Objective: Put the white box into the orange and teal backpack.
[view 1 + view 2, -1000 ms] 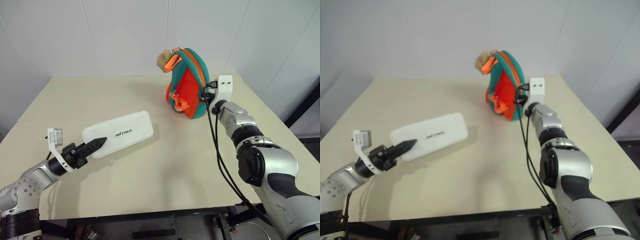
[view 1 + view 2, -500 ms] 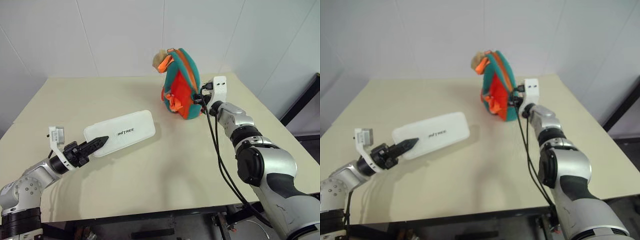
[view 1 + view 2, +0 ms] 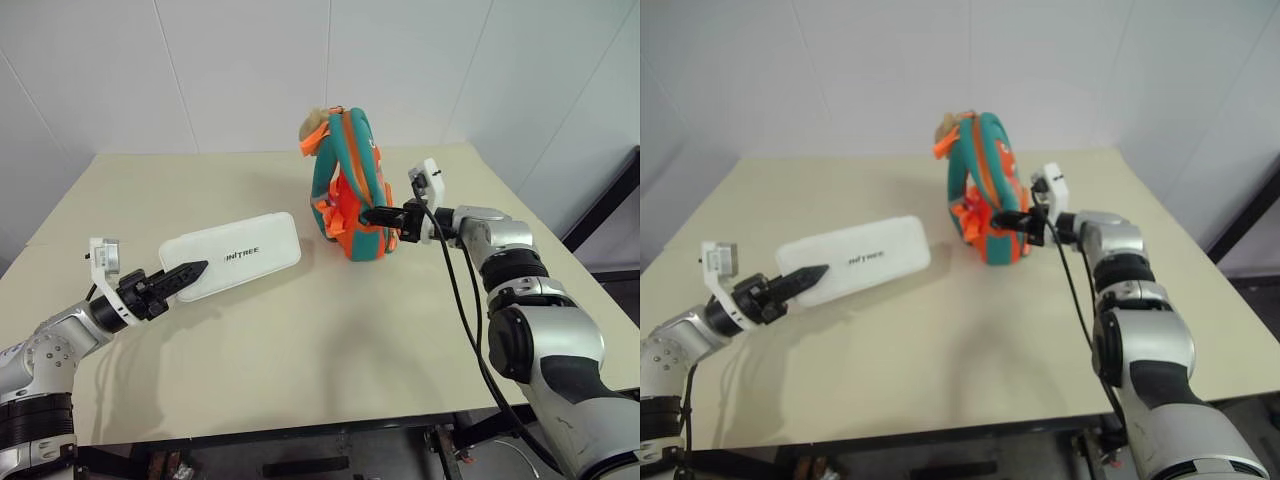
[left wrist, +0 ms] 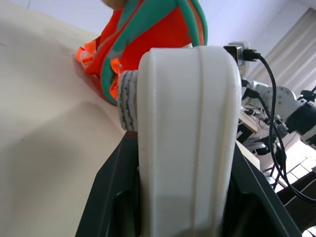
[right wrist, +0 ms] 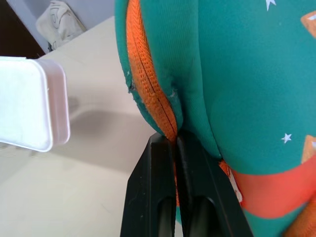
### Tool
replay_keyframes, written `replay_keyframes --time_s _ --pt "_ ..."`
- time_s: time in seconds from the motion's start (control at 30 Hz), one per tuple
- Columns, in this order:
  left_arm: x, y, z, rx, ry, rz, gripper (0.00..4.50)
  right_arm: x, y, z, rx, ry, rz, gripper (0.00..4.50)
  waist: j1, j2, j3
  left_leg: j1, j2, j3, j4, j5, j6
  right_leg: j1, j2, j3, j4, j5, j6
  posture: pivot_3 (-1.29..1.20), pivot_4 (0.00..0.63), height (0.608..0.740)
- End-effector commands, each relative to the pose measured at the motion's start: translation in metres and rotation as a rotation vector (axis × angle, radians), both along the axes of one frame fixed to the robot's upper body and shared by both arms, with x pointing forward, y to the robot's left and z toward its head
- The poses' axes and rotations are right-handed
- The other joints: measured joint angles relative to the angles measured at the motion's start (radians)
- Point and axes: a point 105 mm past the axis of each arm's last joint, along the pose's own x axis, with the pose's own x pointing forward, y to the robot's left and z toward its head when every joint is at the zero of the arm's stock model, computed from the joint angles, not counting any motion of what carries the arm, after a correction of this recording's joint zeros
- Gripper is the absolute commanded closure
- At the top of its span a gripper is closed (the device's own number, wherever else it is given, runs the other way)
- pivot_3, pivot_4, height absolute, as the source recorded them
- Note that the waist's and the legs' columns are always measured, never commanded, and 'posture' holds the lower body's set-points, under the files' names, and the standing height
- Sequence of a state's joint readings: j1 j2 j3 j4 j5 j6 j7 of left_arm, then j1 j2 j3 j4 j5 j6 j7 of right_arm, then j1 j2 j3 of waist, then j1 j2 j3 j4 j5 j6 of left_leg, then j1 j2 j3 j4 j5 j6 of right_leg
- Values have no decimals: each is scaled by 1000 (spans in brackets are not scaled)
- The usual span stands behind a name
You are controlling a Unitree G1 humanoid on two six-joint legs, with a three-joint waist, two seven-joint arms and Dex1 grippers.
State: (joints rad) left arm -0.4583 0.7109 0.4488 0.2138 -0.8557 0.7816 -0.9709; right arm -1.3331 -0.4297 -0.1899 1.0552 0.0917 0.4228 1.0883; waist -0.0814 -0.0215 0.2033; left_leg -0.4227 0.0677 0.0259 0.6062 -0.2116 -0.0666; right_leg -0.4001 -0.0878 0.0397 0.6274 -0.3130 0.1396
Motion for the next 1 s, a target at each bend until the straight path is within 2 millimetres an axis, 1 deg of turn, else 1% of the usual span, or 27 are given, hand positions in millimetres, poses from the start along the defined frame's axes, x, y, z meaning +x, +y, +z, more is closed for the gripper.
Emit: replay_keyframes --time_s 0.03,0.13,0.2,0.33,0.47,0.6,0.67,0.8,0.93,1.0 --pt "-4 1 10 6 -59 -7 3148 -10 -16 29 18 -72 -27 4471 1 0 0 0 0 0 0 0 0 0 0 0 0 0 0 0 150 740" --pt "-5 2 5 -3 -48 -5 3148 -24 -30 32 -1 -79 -40 4471 6 0 0 0 0 0 0 0 0 0 0 0 0 0 0 0 150 740" --pt "-5 2 3 -4 -43 -5 3148 -32 -36 33 -18 -81 -50 4471 10 0 0 0 0 0 0 0 0 0 0 0 0 0 0 0 150 740" --pt "-3 1 1 -9 -38 -4 3148 -47 -51 34 -48 -65 -100 4471 12 0 0 0 0 0 0 0 0 -1 0 0 0 0 0 0 150 740" --pt "0 -2 2 -15 -39 -11 3148 -59 -62 35 -72 -56 -139 4471 28 0 0 0 0 1 1 0 1 -2 0 1 -1 0 0 0 150 740" --pt "2 -4 -2 -23 -26 -24 3148 -79 -91 29 -122 -42 -229 4471 41 0 0 -1 0 1 3 -1 2 -2 0 1 -1 0 0 0 150 740" --pt "2 -5 -4 -25 -22 -27 3148 -85 -102 26 -142 -46 -262 4471 53 0 0 -1 0 1 3 -1 2 -2 0 1 -1 0 0 0 150 740" --pt "6 -9 -7 -30 -10 -41 3148 -95 -128 18 -185 -41 -339 4471 57 0 0 -1 0 1 4 -2 4 -2 0 1 -1 -1 0 0 150 740" --pt "11 -14 -6 -31 -7 -60 3148 -100 -148 14 -214 -37 -397 4471 55 0 0 -1 0 2 5 -3 6 -2 0 2 -1 0 0 0 150 740" --pt "13 -16 -6 -30 -8 -68 3148 -100 -154 14 -207 -39 -419 4471 55 0 0 -1 0 2 6 -3 6 -2 0 3 0 0 0 0 150 740"
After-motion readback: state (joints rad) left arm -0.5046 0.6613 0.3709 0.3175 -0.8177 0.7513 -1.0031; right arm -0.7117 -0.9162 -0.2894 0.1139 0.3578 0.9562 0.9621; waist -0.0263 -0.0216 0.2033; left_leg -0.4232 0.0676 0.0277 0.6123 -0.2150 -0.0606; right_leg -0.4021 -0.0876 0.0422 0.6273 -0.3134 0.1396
